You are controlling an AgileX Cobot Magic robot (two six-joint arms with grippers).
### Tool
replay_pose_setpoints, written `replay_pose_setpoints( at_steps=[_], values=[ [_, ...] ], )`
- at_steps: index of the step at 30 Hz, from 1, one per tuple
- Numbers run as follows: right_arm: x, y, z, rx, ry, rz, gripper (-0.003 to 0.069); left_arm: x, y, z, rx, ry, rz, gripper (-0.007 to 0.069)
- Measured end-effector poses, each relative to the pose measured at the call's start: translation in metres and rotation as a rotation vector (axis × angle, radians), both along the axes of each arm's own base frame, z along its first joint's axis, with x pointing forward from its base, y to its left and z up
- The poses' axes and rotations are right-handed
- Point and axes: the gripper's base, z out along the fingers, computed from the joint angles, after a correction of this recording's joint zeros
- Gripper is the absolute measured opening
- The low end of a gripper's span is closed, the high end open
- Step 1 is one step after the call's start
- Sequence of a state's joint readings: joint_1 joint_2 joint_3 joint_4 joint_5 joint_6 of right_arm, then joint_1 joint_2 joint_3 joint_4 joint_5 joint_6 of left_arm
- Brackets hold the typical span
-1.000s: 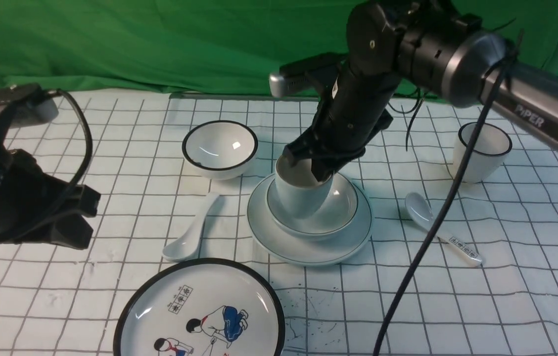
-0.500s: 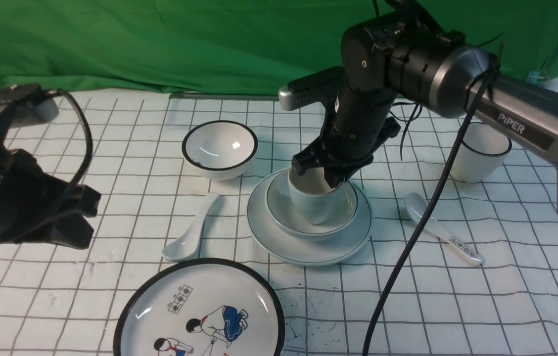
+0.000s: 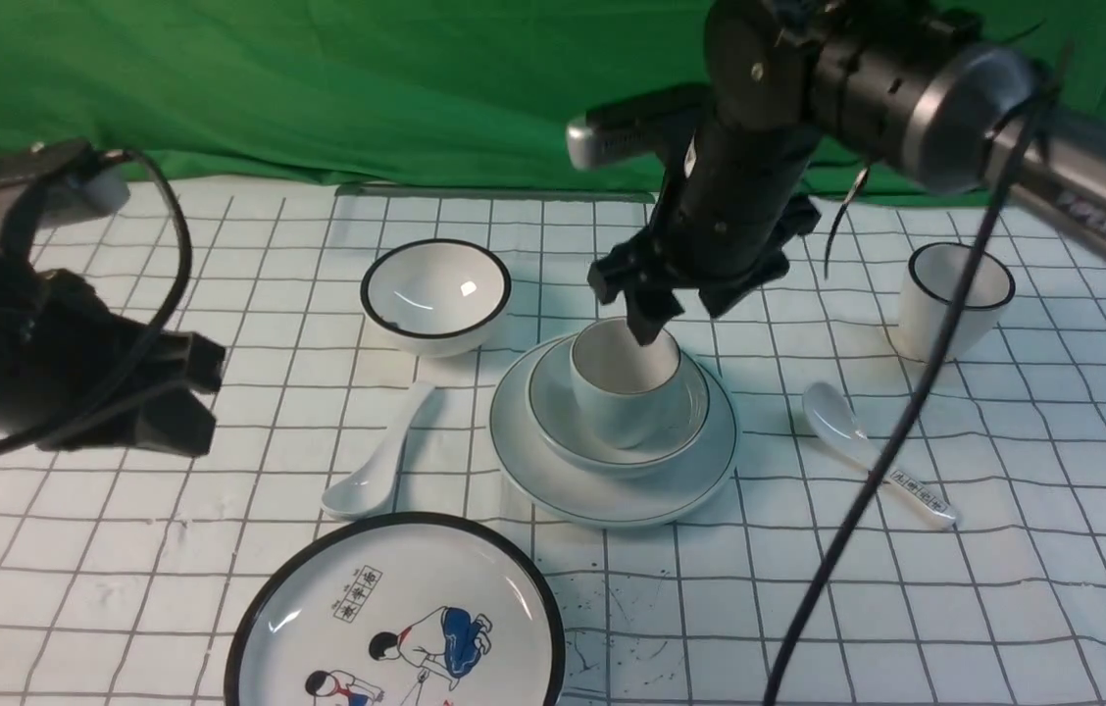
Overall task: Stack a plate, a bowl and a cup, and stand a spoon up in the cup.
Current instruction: Use the right arm to put the blue teacup into the blue rice bowl in the middle, then use the left arm to grab a blue soup spoon
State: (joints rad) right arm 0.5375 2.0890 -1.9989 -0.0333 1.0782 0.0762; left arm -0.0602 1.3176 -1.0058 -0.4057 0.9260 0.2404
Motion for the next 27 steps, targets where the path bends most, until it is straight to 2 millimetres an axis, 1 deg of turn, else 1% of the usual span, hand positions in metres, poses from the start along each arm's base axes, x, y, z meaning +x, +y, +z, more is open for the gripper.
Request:
replay_pose_setpoints(
  at_steps=[2, 3, 5, 7, 8, 9, 10, 11, 12, 13, 14, 15, 17, 18, 19, 20, 21, 22, 23, 24, 25, 26, 27],
  values=[
    [-0.013, -0.008, 0.031, 0.001, -0.039, 0.044, 0.0398, 0.016, -0.014, 0.001, 0.035, -0.015, -0.057, 0.0001],
    [-0.023, -0.014, 0.049, 0.000, -0.051, 0.058, 0.0341, 0.026, -0.025, 0.001, 0.053, -0.016, -0.083, 0.0000],
    [-0.038, -0.023, 0.077, 0.019, -0.097, 0.067, 0.0222, 0.040, -0.042, -0.001, 0.090, -0.012, -0.099, 0.0000],
    [-0.056, -0.036, 0.105, 0.034, -0.160, 0.073, 0.0100, 0.058, -0.061, -0.011, 0.142, 0.019, -0.112, -0.0001],
    [-0.066, -0.042, 0.117, 0.042, -0.188, 0.071, 0.0067, 0.067, -0.070, -0.018, 0.168, 0.045, -0.115, -0.0001],
    [-0.074, -0.047, 0.127, 0.050, -0.209, 0.070, 0.0050, 0.075, -0.076, -0.026, 0.186, 0.070, -0.114, -0.0001],
    [-0.083, -0.053, 0.136, 0.057, -0.231, 0.069, 0.0040, 0.084, -0.082, -0.033, 0.202, 0.086, -0.109, -0.0001],
    [-0.096, -0.061, 0.148, 0.069, -0.258, 0.069, 0.0034, 0.093, -0.087, -0.040, 0.207, 0.099, -0.105, 0.0000],
    [-0.099, -0.063, 0.150, 0.071, -0.263, 0.069, 0.0034, 0.094, -0.087, -0.039, 0.206, 0.093, -0.103, 0.0000],
    [-0.115, -0.073, 0.162, 0.083, -0.290, 0.067, 0.0031, 0.105, -0.093, -0.048, 0.209, 0.110, -0.097, 0.0004],
    [-0.124, -0.078, 0.167, 0.088, -0.304, 0.066, 0.0031, 0.112, -0.096, -0.056, 0.214, 0.124, -0.099, 0.0008],
    [-0.140, -0.089, 0.175, 0.089, -0.330, 0.062, 0.0031, 0.120, -0.099, -0.065, 0.223, 0.137, -0.101, 0.0025],
    [-0.157, -0.101, 0.182, 0.089, -0.355, 0.055, 0.0034, 0.128, -0.101, -0.076, 0.236, 0.150, -0.104, 0.0052],
    [-0.159, -0.102, 0.182, 0.087, -0.359, 0.053, 0.0034, 0.129, -0.101, -0.079, 0.238, 0.155, -0.104, 0.0061],
    [-0.175, -0.113, 0.186, 0.089, -0.380, 0.039, 0.0036, 0.134, -0.103, -0.089, 0.243, 0.164, -0.102, 0.0104],
    [-0.184, -0.119, 0.189, 0.088, -0.396, 0.036, 0.0037, 0.137, -0.103, -0.098, 0.247, 0.173, -0.099, 0.0143],
    [-0.187, -0.121, 0.190, 0.089, -0.400, 0.035, 0.0038, 0.137, -0.104, -0.099, 0.247, 0.173, -0.096, 0.0158],
    [-0.192, -0.125, 0.192, 0.097, -0.409, 0.028, 0.0038, 0.139, -0.104, -0.104, 0.252, 0.177, -0.092, 0.0188],
    [-0.202, -0.131, 0.195, 0.104, -0.427, 0.024, 0.0042, 0.142, -0.104, -0.109, 0.260, 0.172, -0.085, 0.0254],
    [-0.205, -0.133, 0.197, 0.107, -0.434, 0.024, 0.0044, 0.143, -0.104, -0.112, 0.260, 0.172, -0.080, 0.0288],
    [-0.208, -0.134, 0.198, 0.110, -0.440, 0.023, 0.0045, 0.143, -0.104, -0.112, 0.260, 0.173, -0.076, 0.0295],
    [-0.215, -0.139, 0.202, 0.120, -0.459, 0.022, 0.0052, 0.145, -0.103, -0.117, 0.267, 0.172, -0.063, 0.0361],
    [-0.220, -0.141, 0.205, 0.127, -0.471, 0.021, 0.0054, 0.146, -0.103, -0.119, 0.271, 0.173, -0.055, 0.0385]
  ],
)
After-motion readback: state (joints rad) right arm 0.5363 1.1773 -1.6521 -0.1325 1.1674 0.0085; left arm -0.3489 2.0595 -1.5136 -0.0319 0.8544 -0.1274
